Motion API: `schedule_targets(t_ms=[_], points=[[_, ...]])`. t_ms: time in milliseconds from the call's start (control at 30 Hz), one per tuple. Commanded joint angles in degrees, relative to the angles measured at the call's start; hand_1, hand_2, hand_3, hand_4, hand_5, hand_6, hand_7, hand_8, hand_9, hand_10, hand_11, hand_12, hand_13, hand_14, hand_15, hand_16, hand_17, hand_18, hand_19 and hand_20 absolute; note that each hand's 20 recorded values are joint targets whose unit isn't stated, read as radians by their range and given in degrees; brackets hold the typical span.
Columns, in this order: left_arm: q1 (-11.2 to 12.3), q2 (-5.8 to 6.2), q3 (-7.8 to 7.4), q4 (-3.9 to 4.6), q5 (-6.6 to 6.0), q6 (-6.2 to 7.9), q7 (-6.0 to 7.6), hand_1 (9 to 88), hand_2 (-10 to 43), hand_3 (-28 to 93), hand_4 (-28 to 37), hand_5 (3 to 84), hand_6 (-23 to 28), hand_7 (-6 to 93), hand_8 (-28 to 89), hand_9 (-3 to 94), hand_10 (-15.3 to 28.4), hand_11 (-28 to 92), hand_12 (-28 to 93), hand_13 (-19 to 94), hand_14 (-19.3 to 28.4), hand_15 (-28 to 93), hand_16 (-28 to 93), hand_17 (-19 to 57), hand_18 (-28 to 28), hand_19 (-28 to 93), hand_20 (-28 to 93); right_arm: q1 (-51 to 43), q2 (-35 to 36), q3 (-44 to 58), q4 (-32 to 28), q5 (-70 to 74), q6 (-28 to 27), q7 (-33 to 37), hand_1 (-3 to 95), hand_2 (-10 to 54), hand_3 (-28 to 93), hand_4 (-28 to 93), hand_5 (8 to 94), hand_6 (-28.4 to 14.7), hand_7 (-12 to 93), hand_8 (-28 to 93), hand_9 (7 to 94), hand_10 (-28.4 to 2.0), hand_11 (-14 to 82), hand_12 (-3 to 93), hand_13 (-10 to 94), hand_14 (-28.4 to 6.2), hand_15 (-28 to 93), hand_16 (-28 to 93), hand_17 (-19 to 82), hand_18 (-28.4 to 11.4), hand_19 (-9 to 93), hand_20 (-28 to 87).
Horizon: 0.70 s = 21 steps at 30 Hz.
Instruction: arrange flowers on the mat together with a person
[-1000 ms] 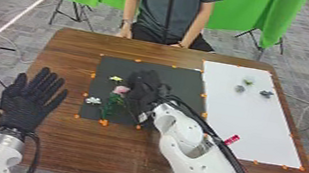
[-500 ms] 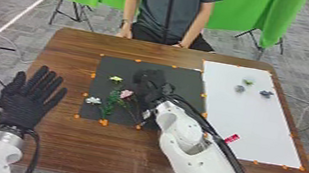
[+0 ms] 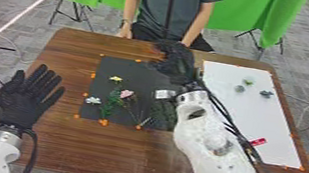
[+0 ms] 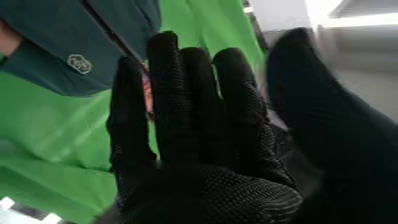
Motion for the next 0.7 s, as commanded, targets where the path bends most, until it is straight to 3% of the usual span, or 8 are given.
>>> schedule_targets(t_ms=[33, 133, 333, 567, 700], points=[[1.9, -0.1, -2.04, -0.31, 0.2, 0.4, 0.66, 31.5, 15.4, 69, -28.3, 46.0, 8.1, 8.3, -9, 41.7, 13.3, 14, 9, 31, 12.1, 18, -4, -2.2, 12.4, 28, 13, -10.4, 9.6, 14.0, -9.1, 16.3, -3.6, -8.3, 34.4, -1.2, 82, -28, 50.0, -3.7, 22, -16, 49.5, -14.9, 15.5, 14.4, 42, -12.6, 41, 13, 15, -18.4, 63, 5], [2.1, -0.1, -2.57, -0.39, 1.06, 0.0, 0.67, 31.4, 15.4, 69, -28.3, 46.0, 8.1, 8.3, -9, 41.7, 13.3, 14, 9, 31, 11.9, 18, -4, -2.1, 12.4, 28, 13, -14.5, 9.8, 19.6, -11.7, 26.1, -7.6, -10.3, 31.8, 3.0, 83, -27, 48.4, -4.6, 21, -15, 45.9, -15.3, 14.1, 14.0, 38, -13.4, 36, 12, 14, -17.8, 60, 5], [2.9, 0.15, -4.03, -0.88, 0.65, -0.69, 2.17, 31.5, 15.5, 69, -28.3, 45.9, 8.0, 8.3, -9, 41.7, 13.3, 14, 9, 31, 11.8, 18, -4, -2.1, 12.4, 28, 13, -23.3, 8.0, 27.9, -16.6, 45.5, -15.1, -10.9, 29.5, 5.5, 83, -27, 43.4, -5.9, 18, -14, 39.6, -15.9, 12.2, 12.7, 32, -14.3, 28, 11, 11, -17.6, 53, 5], [4.4, 0.04, -6.15, -1.62, 0.34, -1.17, 3.73, 31.5, 15.5, 69, -28.3, 45.9, 8.0, 8.2, -9, 41.7, 13.3, 14, 9, 31, 11.6, 18, -4, -2.1, 12.4, 28, 13, -32.6, 4.2, 31.6, -19.0, 56.0, -11.3, -13.3, 28.0, 6.2, 83, -26, 36.9, -5.9, 15, -13, 34.2, -14.5, 9.7, 11.2, 28, -13.1, 19, 11, 9, -16.5, 46, 6], [4.5, -0.15, -6.24, -1.78, -0.04, -0.93, 3.95, 31.5, 15.5, 69, -28.3, 45.9, 8.0, 8.1, -9, 41.7, 13.3, 14, 9, 31, 11.6, 18, -4, -2.1, 12.4, 28, 13, -36.5, 3.0, 34.1, -19.9, 59.2, -9.6, -12.8, 27.5, 6.6, 83, -26, 36.4, -6.0, 15, -12, 33.7, -14.1, 9.8, 10.9, 27, -13.0, 18, 11, 9, -16.4, 45, 7]])
